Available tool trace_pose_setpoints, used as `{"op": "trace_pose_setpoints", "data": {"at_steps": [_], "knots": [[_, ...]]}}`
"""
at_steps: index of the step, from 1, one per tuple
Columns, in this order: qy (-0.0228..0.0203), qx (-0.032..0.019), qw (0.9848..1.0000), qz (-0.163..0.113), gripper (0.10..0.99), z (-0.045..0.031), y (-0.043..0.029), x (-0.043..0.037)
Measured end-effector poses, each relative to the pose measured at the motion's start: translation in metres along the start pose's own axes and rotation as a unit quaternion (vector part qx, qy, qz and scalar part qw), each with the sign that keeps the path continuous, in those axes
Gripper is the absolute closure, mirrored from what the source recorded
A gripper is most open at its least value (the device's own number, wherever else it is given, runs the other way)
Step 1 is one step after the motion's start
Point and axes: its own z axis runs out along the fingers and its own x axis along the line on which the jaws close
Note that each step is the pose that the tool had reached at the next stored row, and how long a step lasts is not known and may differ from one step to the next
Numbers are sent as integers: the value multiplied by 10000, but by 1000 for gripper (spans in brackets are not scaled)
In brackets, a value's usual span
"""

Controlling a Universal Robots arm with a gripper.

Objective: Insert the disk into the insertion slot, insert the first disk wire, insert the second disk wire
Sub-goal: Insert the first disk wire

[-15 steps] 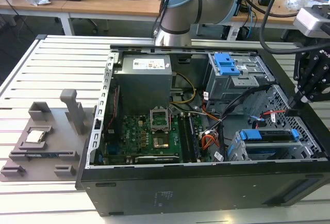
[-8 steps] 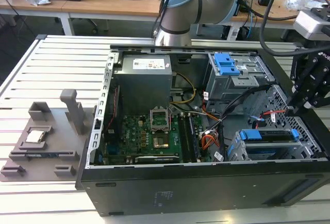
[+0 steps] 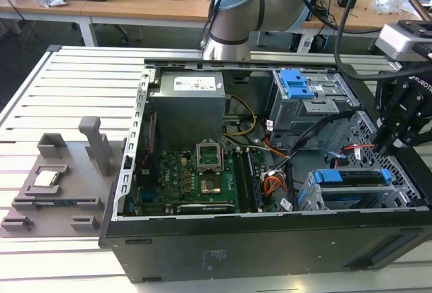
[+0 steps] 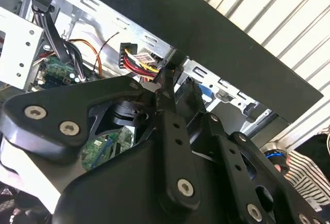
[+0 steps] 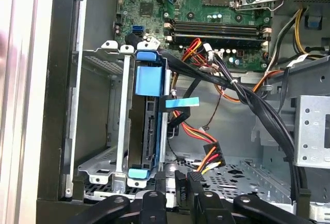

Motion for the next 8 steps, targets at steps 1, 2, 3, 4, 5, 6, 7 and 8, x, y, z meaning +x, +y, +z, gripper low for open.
{"op": "trace_pose_setpoints", "data": {"at_steps": [1,2,3,4,5,6,7,8], "knots": [[0,0,10000,0,784,0,0,0],[0,0,10000,0,784,0,0,0],[1,0,10000,0,867,-1,0,0],[1,0,10000,0,918,-1,0,0],[1,0,10000,0,918,-1,0,0],[1,0,10000,0,918,0,0,0],[-1,1,10000,-1,918,1,7,-2],[-1,0,10000,-1,918,2,33,-4]]}}
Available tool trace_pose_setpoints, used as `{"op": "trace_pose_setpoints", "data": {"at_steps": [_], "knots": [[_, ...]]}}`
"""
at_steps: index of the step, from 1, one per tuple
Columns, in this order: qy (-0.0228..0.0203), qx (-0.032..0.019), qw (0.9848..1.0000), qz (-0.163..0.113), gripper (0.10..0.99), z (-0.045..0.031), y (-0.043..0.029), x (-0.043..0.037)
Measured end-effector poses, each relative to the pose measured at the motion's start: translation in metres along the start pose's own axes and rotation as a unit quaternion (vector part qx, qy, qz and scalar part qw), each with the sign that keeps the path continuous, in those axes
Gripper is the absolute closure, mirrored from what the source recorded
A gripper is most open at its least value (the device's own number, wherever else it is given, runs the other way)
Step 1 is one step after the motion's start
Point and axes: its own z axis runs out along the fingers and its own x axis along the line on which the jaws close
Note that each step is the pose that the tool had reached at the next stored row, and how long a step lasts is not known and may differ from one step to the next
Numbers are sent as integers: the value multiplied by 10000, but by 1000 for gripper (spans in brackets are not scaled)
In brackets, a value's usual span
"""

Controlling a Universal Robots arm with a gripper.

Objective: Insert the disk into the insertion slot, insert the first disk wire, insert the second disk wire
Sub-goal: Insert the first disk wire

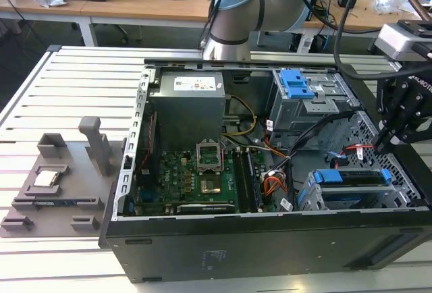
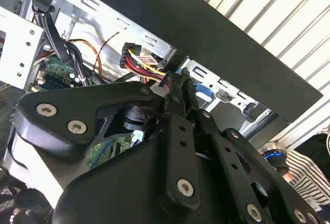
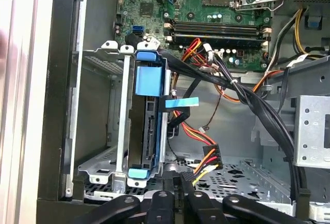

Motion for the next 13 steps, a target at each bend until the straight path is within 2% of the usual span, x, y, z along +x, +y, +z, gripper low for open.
{"op": "trace_pose_setpoints", "data": {"at_steps": [2,3,5,8,11,13], "knots": [[1,0,10000,1,918,5,117,14],[1,0,10000,1,918,10,143,41],[2,0,10000,2,918,30,158,86],[-1,-3,10000,44,918,102,161,160],[-2,-5,10000,62,918,130,177,206],[-5,-6,10000,75,918,143,250,206]]}}
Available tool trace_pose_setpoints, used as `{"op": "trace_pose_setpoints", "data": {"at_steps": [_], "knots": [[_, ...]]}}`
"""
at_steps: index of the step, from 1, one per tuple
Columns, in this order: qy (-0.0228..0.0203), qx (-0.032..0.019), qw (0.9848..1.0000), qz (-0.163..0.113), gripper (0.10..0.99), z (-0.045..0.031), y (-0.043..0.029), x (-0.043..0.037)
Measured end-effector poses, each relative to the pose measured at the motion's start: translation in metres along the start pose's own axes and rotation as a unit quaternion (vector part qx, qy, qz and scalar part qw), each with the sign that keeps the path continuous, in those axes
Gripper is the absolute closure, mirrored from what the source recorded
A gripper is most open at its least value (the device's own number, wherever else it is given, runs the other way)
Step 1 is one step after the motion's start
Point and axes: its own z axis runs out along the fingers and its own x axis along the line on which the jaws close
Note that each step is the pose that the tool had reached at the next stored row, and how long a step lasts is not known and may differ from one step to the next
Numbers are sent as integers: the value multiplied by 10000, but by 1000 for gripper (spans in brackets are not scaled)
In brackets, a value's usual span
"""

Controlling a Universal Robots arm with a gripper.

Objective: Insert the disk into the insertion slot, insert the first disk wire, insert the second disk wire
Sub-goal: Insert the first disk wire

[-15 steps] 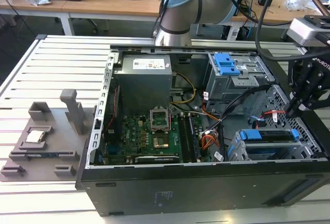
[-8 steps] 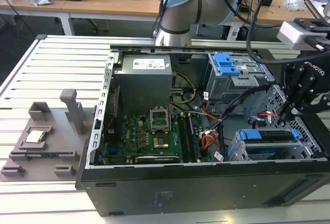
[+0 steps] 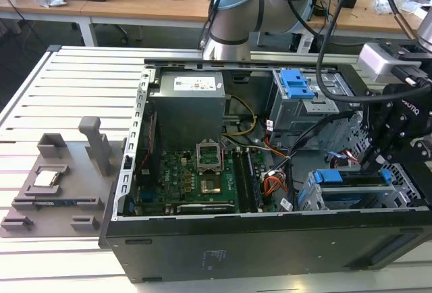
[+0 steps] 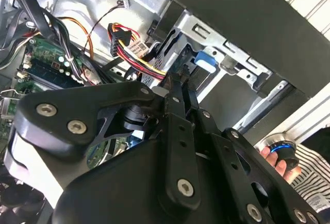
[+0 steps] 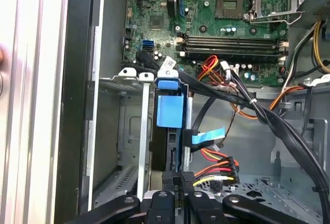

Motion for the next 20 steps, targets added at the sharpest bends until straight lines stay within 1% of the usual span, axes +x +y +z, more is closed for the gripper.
{"op": "trace_pose_setpoints", "data": {"at_steps": [1,6,10,13,16,19,20], "knots": [[0,0,10000,5,918,9,12,1],[0,-2,10000,32,918,31,14,9],[-1,-2,10000,34,918,38,-11,11],[-1,-2,10000,34,918,47,-9,11],[-2,0,10000,34,918,23,-5,14],[-5,0,10000,51,918,18,-3,14],[-7,-7,9999,139,918,19,-2,14]]}}
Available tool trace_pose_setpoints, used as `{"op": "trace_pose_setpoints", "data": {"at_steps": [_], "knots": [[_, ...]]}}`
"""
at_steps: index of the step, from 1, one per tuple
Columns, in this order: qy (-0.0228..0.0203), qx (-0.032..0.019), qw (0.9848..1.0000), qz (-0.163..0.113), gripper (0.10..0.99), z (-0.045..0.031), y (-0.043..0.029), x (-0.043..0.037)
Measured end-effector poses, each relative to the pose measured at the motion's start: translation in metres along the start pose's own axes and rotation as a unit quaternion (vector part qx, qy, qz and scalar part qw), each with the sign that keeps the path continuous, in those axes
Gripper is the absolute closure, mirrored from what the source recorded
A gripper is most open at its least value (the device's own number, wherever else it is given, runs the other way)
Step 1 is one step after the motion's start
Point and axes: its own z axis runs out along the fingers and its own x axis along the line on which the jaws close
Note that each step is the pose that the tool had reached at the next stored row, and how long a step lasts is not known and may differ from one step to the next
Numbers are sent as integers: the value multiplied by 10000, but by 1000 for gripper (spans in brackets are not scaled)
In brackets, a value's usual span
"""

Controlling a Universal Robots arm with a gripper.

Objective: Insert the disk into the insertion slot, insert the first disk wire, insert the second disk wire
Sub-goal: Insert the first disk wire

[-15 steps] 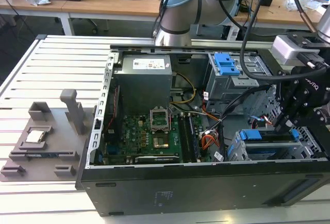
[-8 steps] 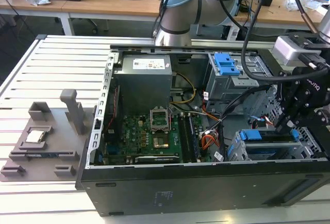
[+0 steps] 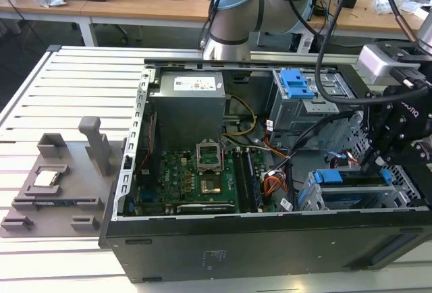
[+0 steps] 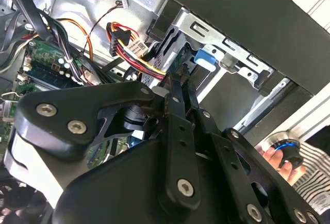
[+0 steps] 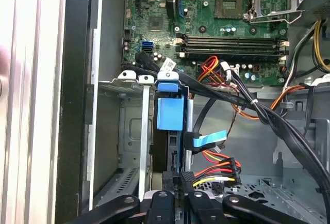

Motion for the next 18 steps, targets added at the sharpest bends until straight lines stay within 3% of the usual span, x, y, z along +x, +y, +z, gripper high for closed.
{"op": "trace_pose_setpoints", "data": {"at_steps": [3,18], "knots": [[-8,-13,9999,164,918,5,-1,0],[-32,-15,9999,166,910,106,-3,-1]]}}
